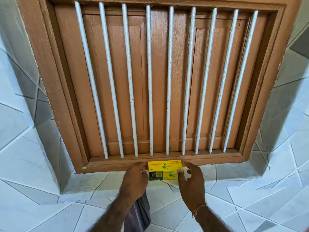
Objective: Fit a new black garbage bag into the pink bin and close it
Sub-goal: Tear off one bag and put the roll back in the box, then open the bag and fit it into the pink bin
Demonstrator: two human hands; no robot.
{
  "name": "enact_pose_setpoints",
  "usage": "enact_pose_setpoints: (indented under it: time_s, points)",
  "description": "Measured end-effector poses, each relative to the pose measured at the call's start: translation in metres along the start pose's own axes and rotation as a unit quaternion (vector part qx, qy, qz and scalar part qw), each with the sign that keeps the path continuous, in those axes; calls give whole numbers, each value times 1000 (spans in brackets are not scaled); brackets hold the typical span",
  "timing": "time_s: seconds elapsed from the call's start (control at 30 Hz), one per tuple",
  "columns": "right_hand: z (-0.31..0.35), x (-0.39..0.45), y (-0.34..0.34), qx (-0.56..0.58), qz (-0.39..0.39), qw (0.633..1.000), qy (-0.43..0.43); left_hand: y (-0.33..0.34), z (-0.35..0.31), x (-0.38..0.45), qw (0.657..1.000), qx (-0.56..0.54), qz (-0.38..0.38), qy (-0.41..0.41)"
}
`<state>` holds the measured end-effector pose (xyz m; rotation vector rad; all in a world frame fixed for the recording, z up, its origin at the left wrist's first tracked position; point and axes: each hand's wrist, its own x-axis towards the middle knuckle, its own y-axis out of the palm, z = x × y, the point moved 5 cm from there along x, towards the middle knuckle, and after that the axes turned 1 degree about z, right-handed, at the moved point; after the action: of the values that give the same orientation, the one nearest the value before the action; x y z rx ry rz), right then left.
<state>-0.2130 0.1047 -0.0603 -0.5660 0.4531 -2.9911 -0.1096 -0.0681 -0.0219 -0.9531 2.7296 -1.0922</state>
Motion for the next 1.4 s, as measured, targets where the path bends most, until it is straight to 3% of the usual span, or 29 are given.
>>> enact_pose_setpoints:
  time_s: [0.07,0.13,0.2,0.23,0.27,0.3,0.33,0.4,0.43,0.47,0.6,0.77,0.87,0.97,1.07,1.1,1.17,1.27,1.33,1.4]
  points:
    - [11,-30,0,68,40,997,24,-20,-10,-6,996,-64,-55,-4]
    - [17,-65,22,196,182,956,119,-37,-22,-12,987,-134,-93,-6]
    - [25,-100,50,191,337,913,128,-54,-30,-17,970,-205,-126,-16]
    - [34,-124,52,140,413,896,91,-61,-33,-21,959,-244,-144,-23]
    - [37,-142,60,171,446,871,118,-67,-34,-24,945,-283,-160,-31]
    - [44,-164,73,148,522,831,120,-74,-35,-29,932,-317,-173,-39]
    - [44,-162,78,113,500,851,114,-78,-39,-33,920,-346,-181,-47]
    - [38,-159,69,65,297,943,134,-86,-47,-42,903,-386,-176,-63]
    - [35,-158,58,81,210,966,127,-88,-55,-44,897,-405,-165,-60]
    - [32,-162,48,89,172,973,129,-91,-63,-52,891,-423,-154,-50]
    - [28,-149,44,89,184,971,126,-123,-98,-84,874,-450,-185,-7]
    - [11,-164,6,-16,237,971,38,-188,-122,-134,825,-476,-304,19]
    - [7,-185,-30,-2,251,968,25,-225,-115,-169,790,-462,-400,46]
    - [11,-210,-60,-3,292,956,37,-245,-92,-204,819,-270,-500,81]
    - [22,-236,-82,95,335,928,130,-214,-53,-220,914,-67,-399,20]
    - [26,-247,-87,150,342,911,175,-199,-37,-230,932,-20,-362,2]
    - [34,-268,-92,231,340,880,238,-171,-17,-261,941,48,-336,-6]
    - [39,-295,-90,281,321,857,289,-136,-18,-319,926,127,-355,-28]
    - [43,-309,-90,292,298,857,301,-114,-38,-359,914,140,-378,39]
    - [48,-323,-90,301,280,860,301,-98,-55,-395,921,117,-354,111]
